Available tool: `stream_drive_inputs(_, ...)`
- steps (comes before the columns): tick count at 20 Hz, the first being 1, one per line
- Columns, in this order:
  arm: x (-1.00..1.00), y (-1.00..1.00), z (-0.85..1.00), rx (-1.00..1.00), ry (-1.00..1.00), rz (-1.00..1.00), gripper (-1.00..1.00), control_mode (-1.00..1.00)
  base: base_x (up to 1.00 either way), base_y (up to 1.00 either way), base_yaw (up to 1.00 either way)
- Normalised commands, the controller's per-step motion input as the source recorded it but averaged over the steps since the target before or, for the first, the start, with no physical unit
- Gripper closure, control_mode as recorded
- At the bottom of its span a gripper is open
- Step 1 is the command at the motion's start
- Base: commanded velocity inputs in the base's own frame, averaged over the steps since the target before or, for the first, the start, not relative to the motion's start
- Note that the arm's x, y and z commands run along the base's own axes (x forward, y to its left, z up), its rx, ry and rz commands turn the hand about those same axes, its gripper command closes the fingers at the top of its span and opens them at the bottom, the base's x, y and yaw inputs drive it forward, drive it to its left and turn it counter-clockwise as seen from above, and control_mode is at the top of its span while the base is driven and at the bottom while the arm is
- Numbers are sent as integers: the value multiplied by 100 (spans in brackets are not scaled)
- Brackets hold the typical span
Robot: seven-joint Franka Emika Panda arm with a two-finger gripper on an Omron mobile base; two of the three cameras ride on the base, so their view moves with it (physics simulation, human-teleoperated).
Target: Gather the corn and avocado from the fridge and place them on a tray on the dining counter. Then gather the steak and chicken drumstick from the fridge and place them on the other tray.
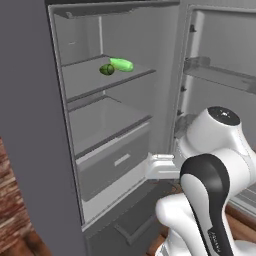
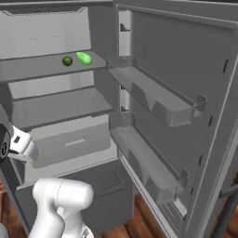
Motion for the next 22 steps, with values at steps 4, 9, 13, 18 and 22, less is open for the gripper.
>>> stream_drive_inputs(4,0,0,0,0,0,0,-100,100,43,0,27)
stream_drive_inputs(9,0,0,0,0,0,0,-100,100,47,-8,23)
stream_drive_inputs(13,0,0,0,0,0,0,-100,100,45,-23,20)
stream_drive_inputs(18,0,0,0,0,0,0,-100,100,43,-27,19)
stream_drive_inputs(22,0,0,0,0,0,0,-100,100,44,-25,19)
